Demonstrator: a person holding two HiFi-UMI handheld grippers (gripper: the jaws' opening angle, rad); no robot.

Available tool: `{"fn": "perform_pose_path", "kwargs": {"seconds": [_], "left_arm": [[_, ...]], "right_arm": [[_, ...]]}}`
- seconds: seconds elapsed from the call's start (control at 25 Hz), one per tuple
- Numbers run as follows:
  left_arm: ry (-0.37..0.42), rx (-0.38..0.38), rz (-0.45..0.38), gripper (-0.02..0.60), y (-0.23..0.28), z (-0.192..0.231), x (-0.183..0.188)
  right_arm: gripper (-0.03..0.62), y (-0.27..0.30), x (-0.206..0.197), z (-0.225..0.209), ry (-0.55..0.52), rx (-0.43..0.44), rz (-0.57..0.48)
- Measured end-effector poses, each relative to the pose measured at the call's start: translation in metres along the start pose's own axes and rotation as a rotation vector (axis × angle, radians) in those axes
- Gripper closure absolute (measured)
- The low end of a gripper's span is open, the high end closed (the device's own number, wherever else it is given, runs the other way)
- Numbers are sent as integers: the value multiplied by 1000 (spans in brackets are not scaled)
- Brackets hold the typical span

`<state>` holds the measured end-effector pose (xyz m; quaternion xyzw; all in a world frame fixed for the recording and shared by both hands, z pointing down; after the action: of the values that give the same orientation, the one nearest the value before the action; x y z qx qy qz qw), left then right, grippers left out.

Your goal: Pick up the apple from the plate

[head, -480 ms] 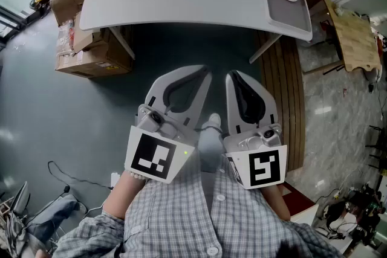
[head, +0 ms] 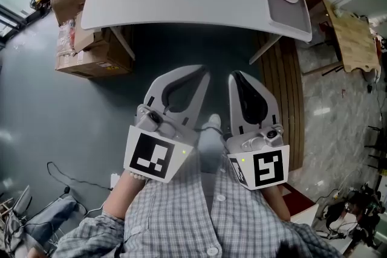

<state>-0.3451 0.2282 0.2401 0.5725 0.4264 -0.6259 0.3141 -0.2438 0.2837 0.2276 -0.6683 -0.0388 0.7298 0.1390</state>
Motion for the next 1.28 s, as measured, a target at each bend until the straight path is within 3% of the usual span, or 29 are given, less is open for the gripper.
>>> {"fn": "perform_pose_path", "kwargs": {"seconds": [0.32, 0.56, 0.92, 1.28], "left_arm": [[-37, -22, -14, 572, -10, 6, 0], [-70, -22, -6, 572, -6, 10, -3], [-42, -8, 4, 572, 25, 7, -10], [-46, 19, 26, 572, 103, 4, -26]], "right_arm": [[568, -6, -2, 8, -26, -63, 20], [568, -25, -1, -7, -112, -129, 62], [568, -19, -6, -49, -114, -149, 48], [568, -1, -23, -131, -77, -143, 77]]}}
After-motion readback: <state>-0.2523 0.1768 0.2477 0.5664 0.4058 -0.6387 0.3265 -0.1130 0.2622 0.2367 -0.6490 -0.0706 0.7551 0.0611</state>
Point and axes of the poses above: the fingertips, and each gripper's own axes: y forward along the fingers, z to its left, x out of its top, the point moved 6 cm from there along -y, backward along the fingers, and after that the axes turned 13 degrees about -z, right-handed, at the moved point
